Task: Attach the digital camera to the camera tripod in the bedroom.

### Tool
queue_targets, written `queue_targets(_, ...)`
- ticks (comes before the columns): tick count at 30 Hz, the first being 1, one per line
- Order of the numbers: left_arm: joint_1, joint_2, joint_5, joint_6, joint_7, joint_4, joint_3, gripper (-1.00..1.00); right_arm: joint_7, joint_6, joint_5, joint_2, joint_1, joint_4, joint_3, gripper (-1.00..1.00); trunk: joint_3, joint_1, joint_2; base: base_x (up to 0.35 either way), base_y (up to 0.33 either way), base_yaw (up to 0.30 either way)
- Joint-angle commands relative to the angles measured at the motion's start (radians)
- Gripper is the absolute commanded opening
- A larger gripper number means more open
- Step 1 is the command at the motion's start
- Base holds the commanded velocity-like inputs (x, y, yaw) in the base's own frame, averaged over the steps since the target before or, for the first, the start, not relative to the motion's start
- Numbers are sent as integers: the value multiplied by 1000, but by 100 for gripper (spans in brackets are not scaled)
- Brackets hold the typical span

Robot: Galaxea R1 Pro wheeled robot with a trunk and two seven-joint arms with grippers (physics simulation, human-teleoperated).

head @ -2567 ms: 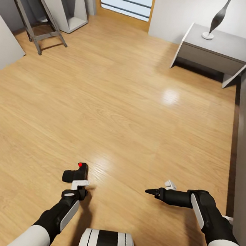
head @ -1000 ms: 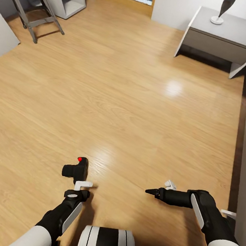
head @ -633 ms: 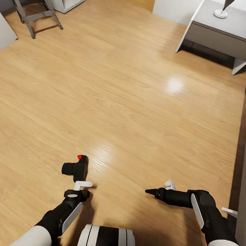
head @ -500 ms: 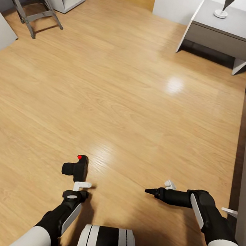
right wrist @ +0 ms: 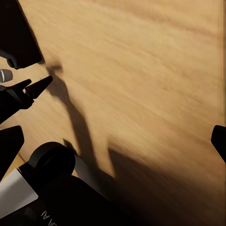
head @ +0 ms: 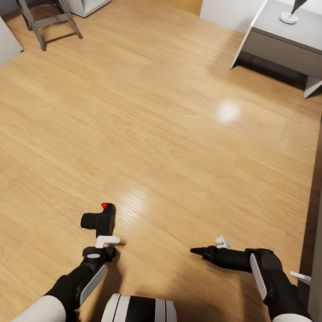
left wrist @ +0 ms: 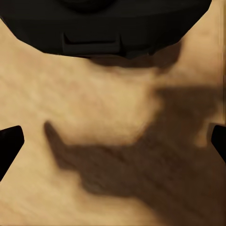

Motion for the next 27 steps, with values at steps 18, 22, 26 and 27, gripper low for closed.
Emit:
queue_targets(18, 0, 2, 14, -5, 4, -13, -6, 100, -3, 7, -6, -3, 0, 0, 0, 100, -1, 0, 0, 0, 0, 0)
queue_targets(22, 0, 2, 14, -28, 4, -5, -6, 100, -3, 7, -5, -3, 0, 0, 0, 100, -1, 0, 0, 0, 0, 0)
queue_targets(26, 0, 3, 14, -50, 4, 1, -6, 100, -3, 7, -5, -3, 0, 0, 0, 100, -1, 0, 0, 0, 0, 0)
queue_targets(27, 0, 3, 14, -56, 4, 2, -6, 100, -3, 7, -5, -3, 0, 0, 0, 100, -1, 0, 0, 0, 0, 0)
